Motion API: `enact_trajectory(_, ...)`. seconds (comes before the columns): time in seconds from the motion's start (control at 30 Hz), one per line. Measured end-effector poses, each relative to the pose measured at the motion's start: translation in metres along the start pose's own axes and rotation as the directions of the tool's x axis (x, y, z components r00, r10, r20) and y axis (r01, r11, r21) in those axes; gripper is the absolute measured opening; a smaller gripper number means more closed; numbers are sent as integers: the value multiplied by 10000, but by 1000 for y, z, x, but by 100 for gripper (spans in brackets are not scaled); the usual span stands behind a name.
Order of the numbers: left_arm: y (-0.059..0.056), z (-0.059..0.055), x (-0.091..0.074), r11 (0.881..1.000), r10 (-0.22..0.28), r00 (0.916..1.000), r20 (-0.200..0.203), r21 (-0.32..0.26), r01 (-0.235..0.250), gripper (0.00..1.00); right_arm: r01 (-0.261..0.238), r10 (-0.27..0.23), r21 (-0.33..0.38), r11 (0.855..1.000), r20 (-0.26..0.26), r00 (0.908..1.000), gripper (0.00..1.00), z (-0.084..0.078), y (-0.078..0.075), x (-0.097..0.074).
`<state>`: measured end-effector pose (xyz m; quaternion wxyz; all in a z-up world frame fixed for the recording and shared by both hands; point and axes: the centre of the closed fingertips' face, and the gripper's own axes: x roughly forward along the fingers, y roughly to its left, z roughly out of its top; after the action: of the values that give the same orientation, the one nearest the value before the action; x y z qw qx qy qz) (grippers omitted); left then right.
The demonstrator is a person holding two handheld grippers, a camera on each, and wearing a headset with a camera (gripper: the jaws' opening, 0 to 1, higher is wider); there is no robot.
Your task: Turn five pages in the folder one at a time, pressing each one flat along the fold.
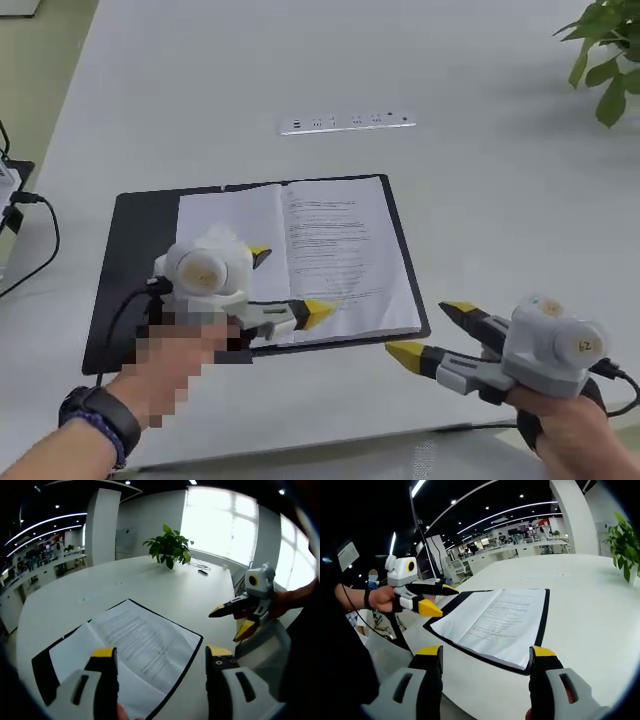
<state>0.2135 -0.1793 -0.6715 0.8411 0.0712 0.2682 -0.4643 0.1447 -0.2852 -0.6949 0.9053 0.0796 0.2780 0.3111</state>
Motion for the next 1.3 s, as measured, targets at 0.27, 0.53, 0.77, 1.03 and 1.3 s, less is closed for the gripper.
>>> enact_trajectory(0.27,-15,8,39,9967,-454,9982,-379,656,478,71,37,-34,161,9999,-148,9999,68,-9,-4,-6)
enact_trajectory(0.53,-32,13,80,9898,-799,9941,-727,1118,877,70,35,-29,228,9997,-263,9996,68,-12,-5,-6)
enact_trajectory(0.77,-44,-12,113,9801,-1131,9790,-1697,1425,1380,71,-97,99,64,9999,-339,9994,68,-9,-4,-3)
enact_trajectory(1.03,-45,-40,139,9853,-999,9631,-2501,1101,1308,71,-185,184,-27,9998,-505,9986,69,-8,-7,-1)
enact_trajectory(1.3,-39,-53,145,9826,-268,9612,-2746,1697,759,71,-40,47,154,9999,-495,9988,68,-9,-15,-4)
